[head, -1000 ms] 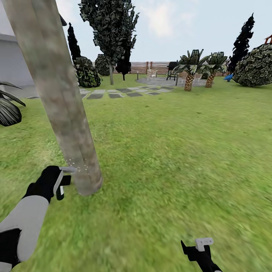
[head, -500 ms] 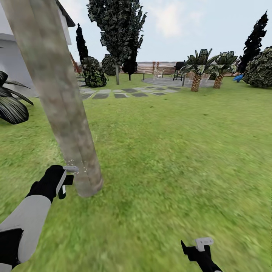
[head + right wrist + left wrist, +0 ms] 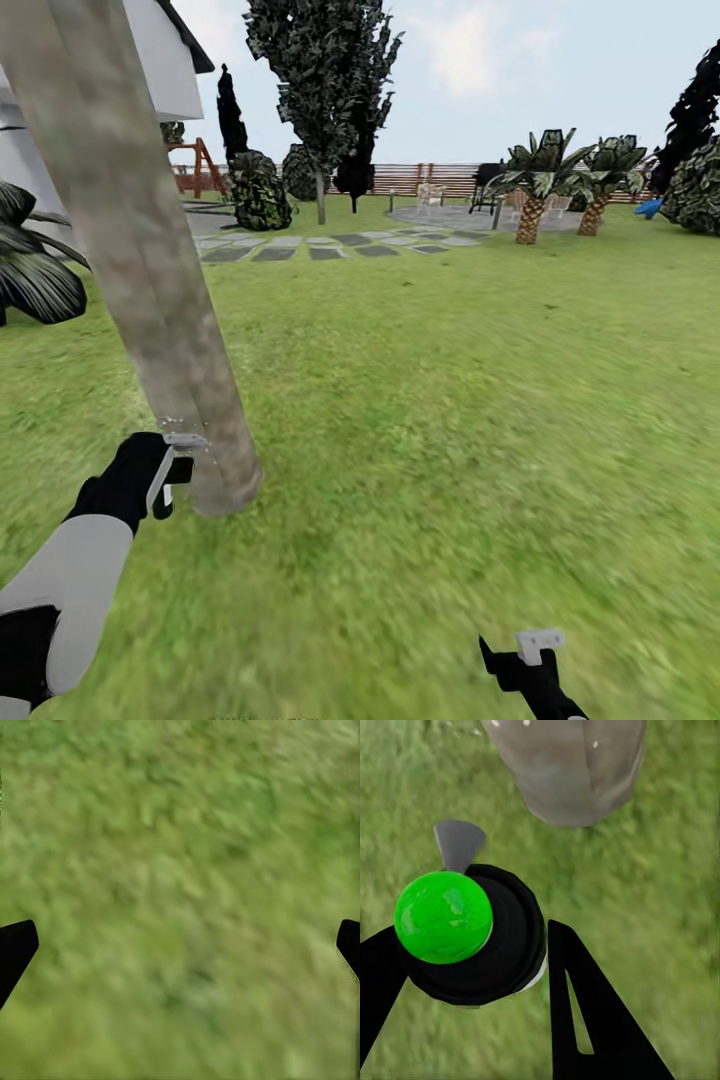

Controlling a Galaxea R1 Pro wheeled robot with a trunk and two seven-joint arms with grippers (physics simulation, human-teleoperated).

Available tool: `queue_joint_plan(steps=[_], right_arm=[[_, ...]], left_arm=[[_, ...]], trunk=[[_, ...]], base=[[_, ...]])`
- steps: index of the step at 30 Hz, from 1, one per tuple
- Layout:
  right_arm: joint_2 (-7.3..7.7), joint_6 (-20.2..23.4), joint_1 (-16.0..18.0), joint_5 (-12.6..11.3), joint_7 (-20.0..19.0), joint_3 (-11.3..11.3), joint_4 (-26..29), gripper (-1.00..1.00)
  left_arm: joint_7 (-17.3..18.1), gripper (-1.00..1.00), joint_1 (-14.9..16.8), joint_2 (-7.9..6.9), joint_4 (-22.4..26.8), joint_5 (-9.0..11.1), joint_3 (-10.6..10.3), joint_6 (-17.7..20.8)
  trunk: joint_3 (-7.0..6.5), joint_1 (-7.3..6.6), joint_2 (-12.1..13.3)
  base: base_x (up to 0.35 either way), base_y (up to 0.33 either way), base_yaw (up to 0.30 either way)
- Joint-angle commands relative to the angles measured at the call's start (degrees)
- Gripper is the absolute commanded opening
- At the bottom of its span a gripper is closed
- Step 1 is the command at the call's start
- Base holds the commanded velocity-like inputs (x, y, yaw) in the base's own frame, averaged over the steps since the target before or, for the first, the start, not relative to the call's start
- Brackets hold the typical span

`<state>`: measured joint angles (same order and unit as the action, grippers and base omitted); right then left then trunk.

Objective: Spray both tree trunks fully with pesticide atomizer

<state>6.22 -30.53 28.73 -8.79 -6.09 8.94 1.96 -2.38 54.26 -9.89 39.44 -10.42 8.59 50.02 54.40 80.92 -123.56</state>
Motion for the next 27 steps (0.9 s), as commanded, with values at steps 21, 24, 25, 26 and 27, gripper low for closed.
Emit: queue_joint_plan(steps=[21, 24, 25, 26, 27], right_arm=[[-0.01, -0.1, 0.0, -0.6, -0.4, 0.4, 0.0, 1.00], [-0.03, -0.1, 0.0, -0.6, -0.4, 0.4, 0.0, 1.00], [-0.03, -0.1, 0.0, -0.6, -0.4, 0.4, 0.0, 1.00], [-0.04, -0.1, 0.0, -0.6, -0.4, 0.4, 0.0, 1.00], [-0.05, -0.1, 0.0, -0.6, -0.4, 0.4, 0.0, 1.00]], left_arm=[[0.0, -1.00, -0.1, 0.56, 2.1, -0.3, 0.0, 1.7], [0.0, -1.00, -0.1, 0.57, 2.1, -0.3, 0.0, 1.7], [0.0, -1.00, -0.1, 0.54, 2.1, -0.3, 0.0, 1.7], [0.0, -1.00, -0.1, 0.52, 2.1, -0.3, 0.0, 1.7], [0.0, -1.00, -0.1, 0.50, 2.1, -0.3, 0.0, 1.7]], trunk=[[0.05, -0.01, 0.0], [0.05, -0.01, 0.0], [0.05, -0.01, 0.0], [0.05, -0.01, 0.0], [0.05, -0.01, 0.0]], base=[[0.059, -0.255, 0.134], [0.001, -0.274, 0.000], [0.000, -0.275, 0.000], [0.000, -0.275, 0.000], [0.000, -0.275, 0.000]])
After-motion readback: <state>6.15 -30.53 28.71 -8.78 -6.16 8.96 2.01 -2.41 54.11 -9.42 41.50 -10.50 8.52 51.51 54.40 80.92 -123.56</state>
